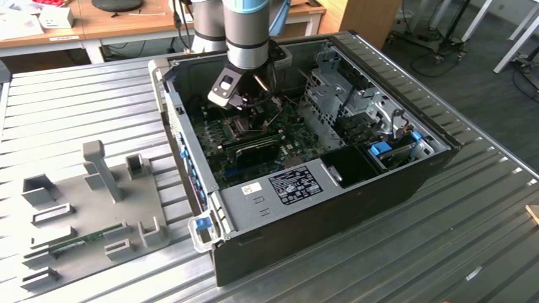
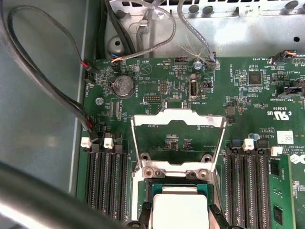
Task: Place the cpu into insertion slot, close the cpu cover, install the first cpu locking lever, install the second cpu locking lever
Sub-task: 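Place the cpu into insertion slot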
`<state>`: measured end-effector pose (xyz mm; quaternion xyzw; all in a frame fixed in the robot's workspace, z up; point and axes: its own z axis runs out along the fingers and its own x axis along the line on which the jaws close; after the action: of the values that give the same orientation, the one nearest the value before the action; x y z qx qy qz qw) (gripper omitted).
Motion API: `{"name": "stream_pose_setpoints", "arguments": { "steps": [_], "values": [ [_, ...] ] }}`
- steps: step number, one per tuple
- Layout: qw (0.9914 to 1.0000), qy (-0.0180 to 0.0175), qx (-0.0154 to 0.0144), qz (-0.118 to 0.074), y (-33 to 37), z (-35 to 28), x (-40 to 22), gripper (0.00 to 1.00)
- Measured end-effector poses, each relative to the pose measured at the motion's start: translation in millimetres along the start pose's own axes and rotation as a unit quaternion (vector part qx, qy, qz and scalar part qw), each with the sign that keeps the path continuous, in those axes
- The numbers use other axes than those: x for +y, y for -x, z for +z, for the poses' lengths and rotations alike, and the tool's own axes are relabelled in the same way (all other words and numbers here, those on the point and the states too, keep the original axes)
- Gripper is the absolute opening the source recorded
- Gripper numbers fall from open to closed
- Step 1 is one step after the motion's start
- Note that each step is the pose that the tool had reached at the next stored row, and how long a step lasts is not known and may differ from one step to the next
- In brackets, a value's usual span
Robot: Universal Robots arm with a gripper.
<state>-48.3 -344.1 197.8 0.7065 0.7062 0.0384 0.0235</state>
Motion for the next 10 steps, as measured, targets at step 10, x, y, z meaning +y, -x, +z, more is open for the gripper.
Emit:
{"name": "stream_pose_setpoints", "arguments": {
  "steps": [10],
  "values": [
    [1.00000, 0.0000, 0.0008, 0.000, -3.8, 1.6, -0.2, 0.54]
  ]
}}
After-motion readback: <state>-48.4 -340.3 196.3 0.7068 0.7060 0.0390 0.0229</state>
